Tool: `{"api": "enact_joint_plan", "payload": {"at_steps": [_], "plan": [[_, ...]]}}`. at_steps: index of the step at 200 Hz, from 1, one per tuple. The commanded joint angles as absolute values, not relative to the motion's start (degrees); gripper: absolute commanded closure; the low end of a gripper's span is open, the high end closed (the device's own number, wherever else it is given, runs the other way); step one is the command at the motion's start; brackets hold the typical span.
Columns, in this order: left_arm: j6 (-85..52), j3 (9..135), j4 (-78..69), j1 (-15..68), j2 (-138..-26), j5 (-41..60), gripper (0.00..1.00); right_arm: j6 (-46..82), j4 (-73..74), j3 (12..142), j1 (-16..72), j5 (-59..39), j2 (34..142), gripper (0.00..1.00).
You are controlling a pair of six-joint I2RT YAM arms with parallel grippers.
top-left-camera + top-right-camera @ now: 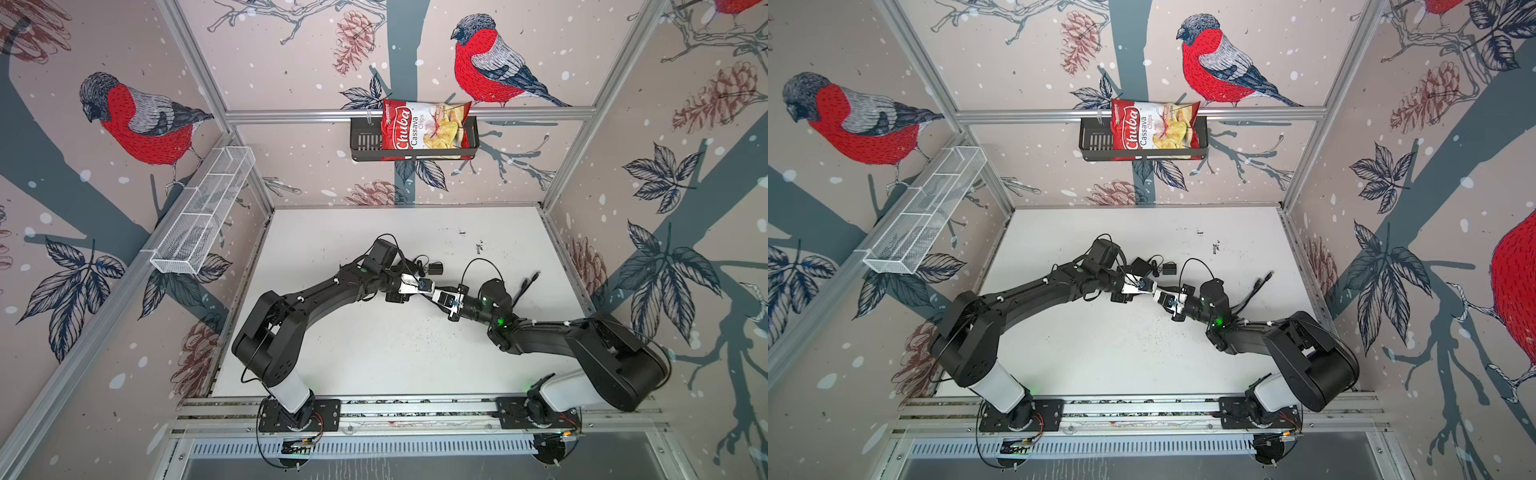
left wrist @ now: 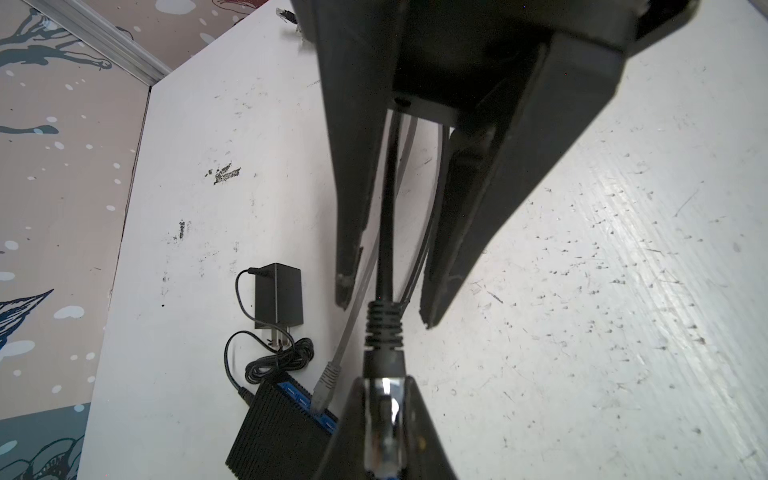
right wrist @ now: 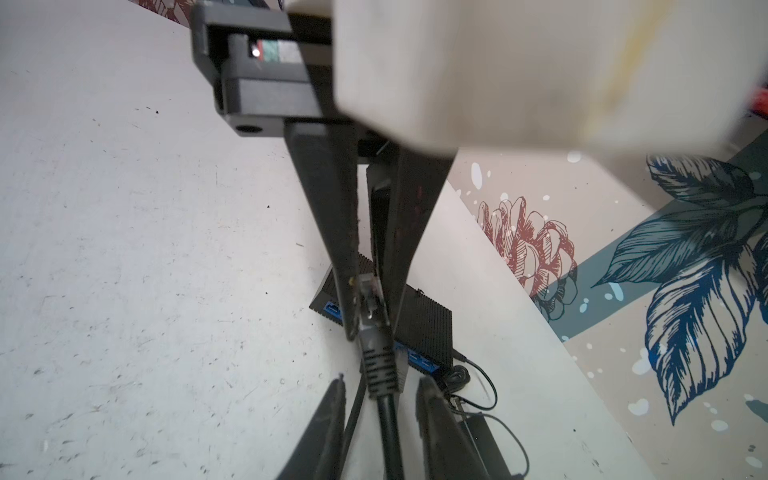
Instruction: Insert the plug into the switch port
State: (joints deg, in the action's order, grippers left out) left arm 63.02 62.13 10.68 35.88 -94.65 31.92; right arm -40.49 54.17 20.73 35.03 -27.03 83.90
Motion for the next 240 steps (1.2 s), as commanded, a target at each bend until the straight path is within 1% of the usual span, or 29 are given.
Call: {"api": "enact_joint_plan", "payload": {"at_steps": [1, 62, 106, 145, 171, 201, 205, 209, 220, 228, 235, 237, 240], "plan": [[63.4, 62.5, 10.0, 35.9, -94.4, 34.7, 0.95, -39.8, 56.7, 21.1, 35.2, -28.1, 84.5, 0.69], [63.3, 62.8, 10.8, 35.9, -94.5, 35.1, 0.96, -38.9, 59.4, 20.9, 35.4, -28.3, 85.0, 0.70], [63.4, 63.0, 11.2, 35.9, -94.5, 35.0, 0.97, -39.4, 57.8, 22.0, 35.6, -28.9, 85.9, 0.74], [63.5, 63.2, 11.3, 35.9, -94.5, 35.1, 0.97, -39.7, 57.2, 22.5, 35.8, -29.4, 86.3, 0.81], [63.5, 63.2, 11.0, 35.9, -94.6, 35.4, 0.97, -40.2, 56.0, 22.9, 35.9, -29.1, 86.5, 0.83], [63.5, 63.4, 10.9, 35.9, -94.6, 35.2, 0.95, -40.6, 54.5, 23.3, 35.9, -28.9, 86.7, 0.88], [63.4, 63.4, 10.9, 35.9, -94.6, 35.2, 0.94, -40.6, 54.5, 23.3, 35.9, -28.8, 86.7, 0.89], [63.4, 63.4, 10.9, 35.9, -94.6, 35.2, 0.91, -40.7, 54.4, 23.2, 35.9, -28.8, 86.7, 0.90], [63.0, 63.3, 10.6, 35.9, -94.6, 34.5, 0.75, -40.5, 54.4, 23.2, 35.9, -28.6, 86.7, 0.93], [62.8, 63.2, 10.5, 35.9, -94.5, 33.8, 0.68, -40.3, 54.4, 23.1, 35.9, -28.5, 86.7, 0.93], [62.4, 63.2, 10.5, 35.8, -94.4, 33.1, 0.61, -40.1, 54.3, 23.0, 35.8, -28.5, 86.7, 0.94], [62.0, 63.1, 10.4, 35.8, -94.3, 32.9, 0.58, -40.2, 54.3, 23.0, 35.8, -28.4, 86.7, 0.95], [61.5, 63.0, 10.2, 35.9, -94.3, 32.6, 0.44, -40.0, 54.2, 23.0, 35.8, -28.2, 86.7, 0.95]]}}
